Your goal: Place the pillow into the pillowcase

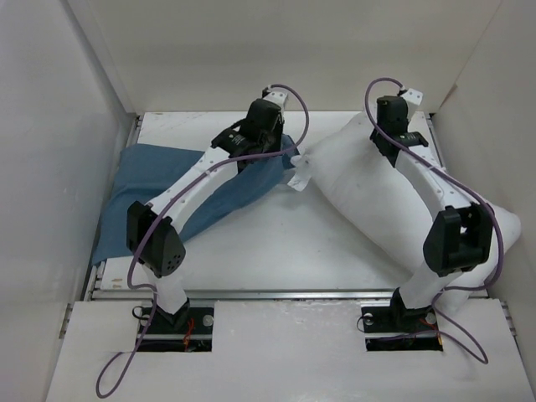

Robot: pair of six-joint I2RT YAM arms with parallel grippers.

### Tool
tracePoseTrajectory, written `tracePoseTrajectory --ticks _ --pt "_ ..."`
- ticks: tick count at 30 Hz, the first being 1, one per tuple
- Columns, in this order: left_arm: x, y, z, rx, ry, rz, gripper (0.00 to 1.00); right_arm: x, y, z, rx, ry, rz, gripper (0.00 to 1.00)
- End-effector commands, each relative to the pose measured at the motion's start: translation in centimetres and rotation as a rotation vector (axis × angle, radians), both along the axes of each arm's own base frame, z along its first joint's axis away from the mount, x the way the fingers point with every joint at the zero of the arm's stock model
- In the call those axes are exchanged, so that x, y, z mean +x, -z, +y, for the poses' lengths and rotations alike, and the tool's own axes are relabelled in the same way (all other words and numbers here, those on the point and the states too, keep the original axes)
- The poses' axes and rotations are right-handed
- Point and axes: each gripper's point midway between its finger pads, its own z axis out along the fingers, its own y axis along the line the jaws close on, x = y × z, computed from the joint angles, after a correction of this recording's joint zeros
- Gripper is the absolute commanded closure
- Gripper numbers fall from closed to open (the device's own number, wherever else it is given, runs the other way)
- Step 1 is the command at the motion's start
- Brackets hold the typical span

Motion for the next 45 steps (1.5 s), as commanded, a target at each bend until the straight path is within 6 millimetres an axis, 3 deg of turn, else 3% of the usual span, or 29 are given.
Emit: tracePoseTrajectory --ticks 1,6,8,9,11,12,13,14,16,17,19,22,30,32,34,36,37,40,41,45 --pt "-1.8 0.6 -1.4 -0.037 0.11 0.054 1.0 0.3 -3.1 1.4 -0.002 -0.025 -0.103 1.0" --pt "-2.4 0.8 -1.7 -0.04 0.142 0.088 1.0 1.3 -4.1 6.6 0.048 -0.114 -0.136 1.0" --pt "-2.7 0.8 -2.1 -0.057 0.155 0.099 1.0 1.7 -4.0 7.8 0.081 -0.117 -0.141 1.0" --pt "-2.9 0.8 -2.3 -0.066 0.169 0.106 1.0 2.1 -5.0 8.4 0.1 -0.11 -0.168 1.0" --pt "-3.4 1.2 -2.8 -0.078 0.2 0.129 1.0 3.0 -4.9 9.6 0.135 -0.119 -0.173 1.0" --pt "-3.5 1.2 -2.8 -0.087 0.193 0.134 1.0 3.0 -5.3 11.3 0.154 -0.148 -0.177 1.0" --pt "-3.5 1.2 -2.8 -0.087 0.193 0.134 1.0 3.6 -7.0 12.1 0.166 -0.161 -0.214 1.0" --pt "-3.6 1.7 -2.7 -0.081 0.192 0.143 1.0 3.9 -6.7 12.9 0.164 -0.172 -0.202 1.0" --pt "-3.9 2.2 -2.7 -0.082 0.192 0.166 1.0 4.3 -8.5 13.3 0.154 -0.148 -0.243 1.0" --pt "-4.2 2.0 -2.2 -0.071 0.18 0.169 1.0 4.5 -8.5 13.2 0.148 -0.138 -0.241 1.0" --pt "-4.7 2.7 -1.7 -0.061 0.165 0.189 1.0 4.6 -10.3 12.3 0.136 -0.088 -0.287 1.0" --pt "-6.0 2.4 -1.2 -0.077 0.185 0.194 1.0 5.3 -11.2 11.8 0.137 -0.068 -0.31 1.0" --pt "-7.9 1.8 0.1 -0.068 0.19 0.216 1.0 5.9 -15.1 13.6 0.217 -0.146 -0.401 1.0" --pt "-7.8 1.4 0.3 -0.067 0.18 0.202 1.0 5.8 -15.0 14.6 0.227 -0.175 -0.397 1.0" --pt "-7.8 1.0 0.5 -0.067 0.172 0.19 1.0 5.0 -13.1 17.3 0.245 -0.259 -0.354 1.0" --pt "-6.8 -0.6 0.7 -0.072 0.142 0.135 1.0 3.9 -11.5 20.0 0.229 -0.345 -0.313 1.0" --pt "-6.3 -0.8 0.7 -0.074 0.123 0.127 1.0 2.2 -9.2 22.9 0.21 -0.41 -0.262 1.0" --pt "-4.2 -2.1 2.2 -0.073 0.008 0.09 1.0 -1.2 -5.8 26.1 0.127 -0.438 -0.196 1.0" --pt "-3.7 -2.5 2.7 -0.081 -0.016 0.081 1.0 -2.2 -3.0 26.1 0.087 -0.437 -0.135 1.0" --pt "-2.3 -4.2 3.7 -0.153 -0.044 0.051 1.0 -4.8 3.2 24.6 0.041 -0.352 0.021 1.0"
